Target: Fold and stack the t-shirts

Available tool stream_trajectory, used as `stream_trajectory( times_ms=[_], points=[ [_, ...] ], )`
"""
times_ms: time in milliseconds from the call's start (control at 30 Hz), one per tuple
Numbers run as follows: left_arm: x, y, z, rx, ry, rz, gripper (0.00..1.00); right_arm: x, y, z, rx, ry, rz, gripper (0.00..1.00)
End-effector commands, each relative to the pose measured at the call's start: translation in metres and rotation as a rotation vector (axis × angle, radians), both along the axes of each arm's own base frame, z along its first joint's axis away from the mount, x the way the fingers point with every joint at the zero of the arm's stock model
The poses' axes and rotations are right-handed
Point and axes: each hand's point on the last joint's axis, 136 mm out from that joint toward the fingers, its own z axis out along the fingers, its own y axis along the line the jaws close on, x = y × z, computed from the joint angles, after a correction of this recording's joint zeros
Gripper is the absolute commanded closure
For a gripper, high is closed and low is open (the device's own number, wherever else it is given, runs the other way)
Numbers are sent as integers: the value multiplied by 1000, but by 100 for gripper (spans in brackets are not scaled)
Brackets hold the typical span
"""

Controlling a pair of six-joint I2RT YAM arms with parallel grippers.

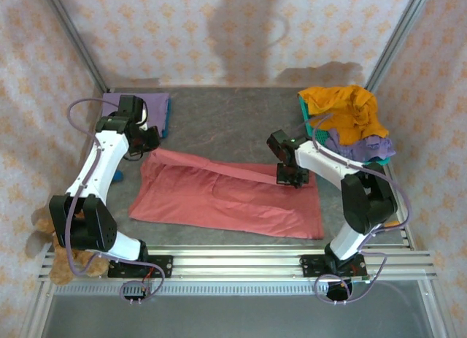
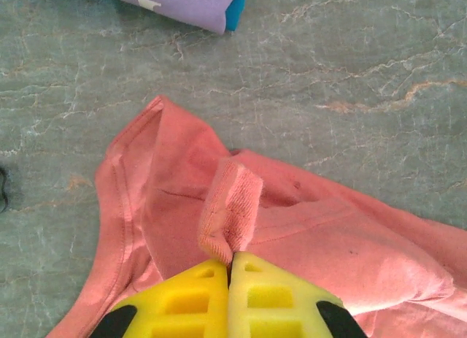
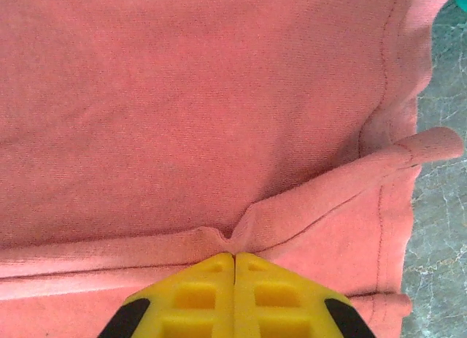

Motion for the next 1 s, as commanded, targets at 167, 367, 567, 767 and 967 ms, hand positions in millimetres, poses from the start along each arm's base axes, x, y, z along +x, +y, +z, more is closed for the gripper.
stream_trajectory(
  times_ms=[167,367,567,767,967],
  points=[
    [-27,11,2,54,68,24,100,-16,-14,21,-40,-19,-27,100],
    [-55,10,-24,48,187,38,100,-45,-14,-7,-24,81,-57,100],
    [-86,4,-51,28,313,52,95,-60,-13,-19,-10,160,-46,82],
    [-109,4,-67,40,403,60,70,-64,-15,9,-19,134,-40,65],
    [-106,1,-54,35,357,62,63,-56,-11,30,14,70,-37,63]
  ],
)
